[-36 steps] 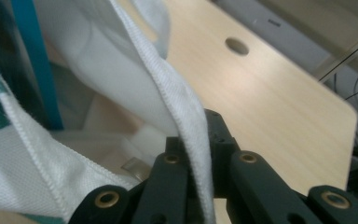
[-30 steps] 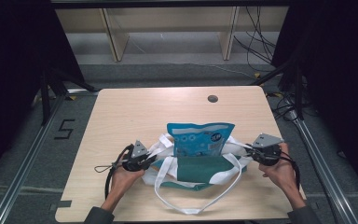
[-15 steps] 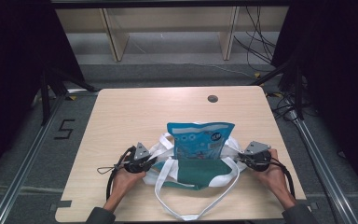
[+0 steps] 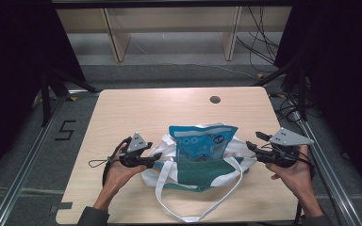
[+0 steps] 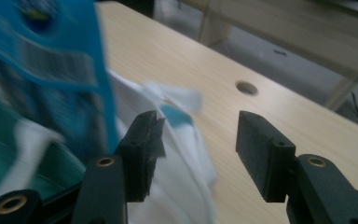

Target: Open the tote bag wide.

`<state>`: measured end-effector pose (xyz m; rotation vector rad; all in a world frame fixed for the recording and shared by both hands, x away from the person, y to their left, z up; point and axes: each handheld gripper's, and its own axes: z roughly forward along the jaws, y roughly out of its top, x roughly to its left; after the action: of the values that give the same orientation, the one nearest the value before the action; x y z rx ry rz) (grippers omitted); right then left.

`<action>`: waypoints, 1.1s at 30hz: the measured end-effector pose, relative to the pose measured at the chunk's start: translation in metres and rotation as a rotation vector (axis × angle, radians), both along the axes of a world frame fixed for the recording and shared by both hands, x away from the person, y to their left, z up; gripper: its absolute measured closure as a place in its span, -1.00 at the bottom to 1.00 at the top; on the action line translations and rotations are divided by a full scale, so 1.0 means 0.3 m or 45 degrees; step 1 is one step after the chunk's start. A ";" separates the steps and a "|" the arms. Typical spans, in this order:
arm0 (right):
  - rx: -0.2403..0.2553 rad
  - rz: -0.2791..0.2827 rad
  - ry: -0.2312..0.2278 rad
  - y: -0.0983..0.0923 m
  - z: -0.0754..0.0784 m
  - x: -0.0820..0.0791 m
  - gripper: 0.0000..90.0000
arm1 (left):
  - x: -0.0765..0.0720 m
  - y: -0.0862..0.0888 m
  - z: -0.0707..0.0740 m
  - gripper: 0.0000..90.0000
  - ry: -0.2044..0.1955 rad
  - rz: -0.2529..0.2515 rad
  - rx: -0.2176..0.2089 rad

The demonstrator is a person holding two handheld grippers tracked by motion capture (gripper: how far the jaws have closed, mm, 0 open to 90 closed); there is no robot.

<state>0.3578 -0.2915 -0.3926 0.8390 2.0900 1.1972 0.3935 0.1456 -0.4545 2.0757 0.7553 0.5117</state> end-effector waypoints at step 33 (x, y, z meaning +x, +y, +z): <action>-0.451 0.570 0.516 0.227 -0.310 -0.103 0.81 | 0.271 -0.120 -0.148 0.68 0.284 0.104 -0.088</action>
<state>0.3269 -0.2233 -0.4857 0.4864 2.8248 0.8618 0.4750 0.1095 -0.4989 2.0649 0.9767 0.2963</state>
